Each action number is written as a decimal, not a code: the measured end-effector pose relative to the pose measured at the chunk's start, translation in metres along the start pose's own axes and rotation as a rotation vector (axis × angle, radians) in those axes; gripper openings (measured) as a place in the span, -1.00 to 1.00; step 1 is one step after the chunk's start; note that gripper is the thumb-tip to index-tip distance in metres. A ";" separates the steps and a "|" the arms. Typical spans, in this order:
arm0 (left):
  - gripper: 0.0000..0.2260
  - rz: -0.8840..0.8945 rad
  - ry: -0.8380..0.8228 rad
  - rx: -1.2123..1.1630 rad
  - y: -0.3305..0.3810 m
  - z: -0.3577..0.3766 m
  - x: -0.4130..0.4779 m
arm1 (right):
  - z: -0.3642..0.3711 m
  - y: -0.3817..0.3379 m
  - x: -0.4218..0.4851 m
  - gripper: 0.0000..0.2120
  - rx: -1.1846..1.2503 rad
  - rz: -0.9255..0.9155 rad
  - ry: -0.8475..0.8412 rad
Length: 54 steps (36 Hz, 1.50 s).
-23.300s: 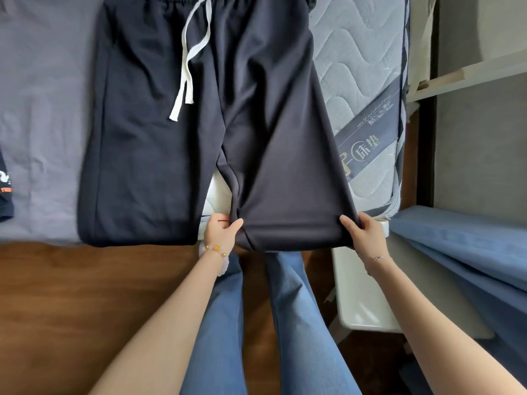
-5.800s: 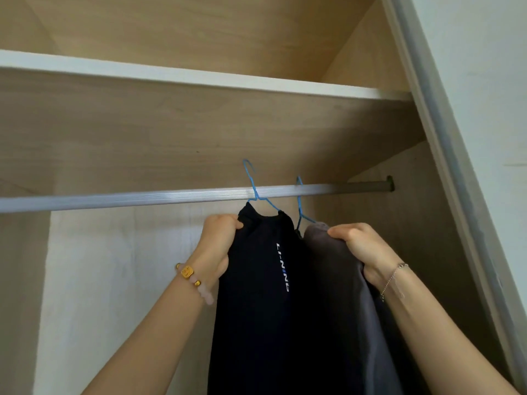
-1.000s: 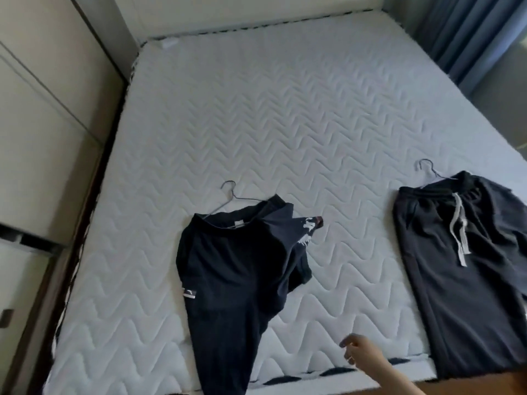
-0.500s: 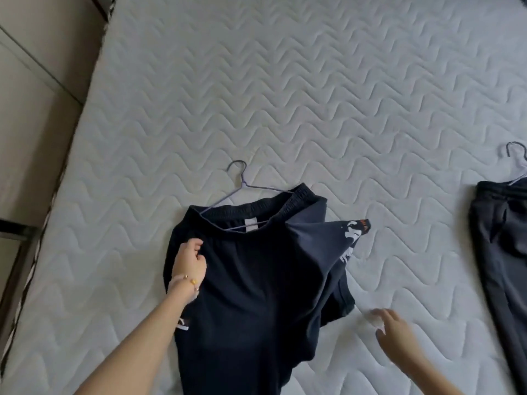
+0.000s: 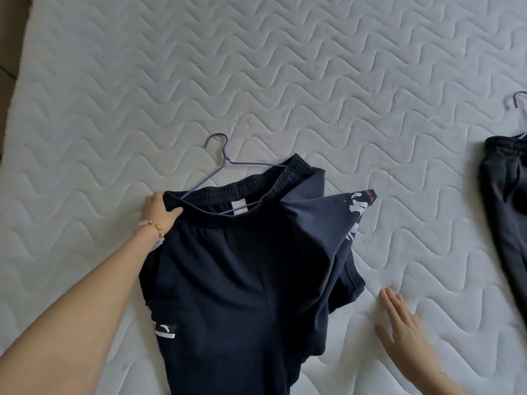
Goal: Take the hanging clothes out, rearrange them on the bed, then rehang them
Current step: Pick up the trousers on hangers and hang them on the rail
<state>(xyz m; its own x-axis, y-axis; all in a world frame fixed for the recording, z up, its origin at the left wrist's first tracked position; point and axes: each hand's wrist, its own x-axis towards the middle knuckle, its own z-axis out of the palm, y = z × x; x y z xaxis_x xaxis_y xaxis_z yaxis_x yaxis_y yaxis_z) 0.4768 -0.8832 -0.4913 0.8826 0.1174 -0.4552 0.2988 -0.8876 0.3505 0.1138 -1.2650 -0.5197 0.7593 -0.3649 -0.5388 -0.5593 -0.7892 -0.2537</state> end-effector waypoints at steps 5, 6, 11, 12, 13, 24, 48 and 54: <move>-0.61 -0.011 -0.068 0.006 0.006 0.004 -0.025 | -0.005 -0.011 -0.002 -0.35 -0.044 0.049 -0.030; -0.68 0.021 -0.063 0.008 0.007 0.004 -0.031 | -0.006 -0.013 -0.003 -0.35 -0.038 0.057 -0.028; -0.74 0.045 0.066 -0.036 0.021 -0.013 -0.067 | -0.017 -0.019 -0.005 -0.36 -0.044 0.071 -0.077; -0.73 0.056 0.067 -0.042 0.026 -0.019 -0.075 | -0.021 -0.020 -0.004 -0.37 -0.032 0.076 -0.095; -0.72 0.081 0.059 -0.052 0.031 -0.025 -0.085 | -0.027 -0.023 -0.005 -0.38 -0.018 0.078 -0.115; -0.78 0.300 0.091 -0.374 0.076 -0.122 -0.216 | -0.093 -0.051 -0.087 -0.56 0.195 0.203 -0.106; -0.82 0.789 -0.120 -0.660 0.196 -0.156 -0.484 | 0.013 0.061 -0.406 -0.79 1.063 0.810 -0.040; -0.86 0.823 -0.226 -0.654 0.212 -0.116 -0.548 | 0.045 0.095 -0.465 -0.81 1.259 0.900 0.086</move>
<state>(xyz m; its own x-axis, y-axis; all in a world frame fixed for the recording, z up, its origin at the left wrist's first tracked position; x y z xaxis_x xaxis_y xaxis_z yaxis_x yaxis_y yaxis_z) 0.0981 -1.0839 -0.0729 0.8338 -0.5520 0.0030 -0.1612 -0.2384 0.9577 -0.3080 -1.1479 -0.3296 0.0214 -0.5351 -0.8445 -0.7010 0.5943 -0.3943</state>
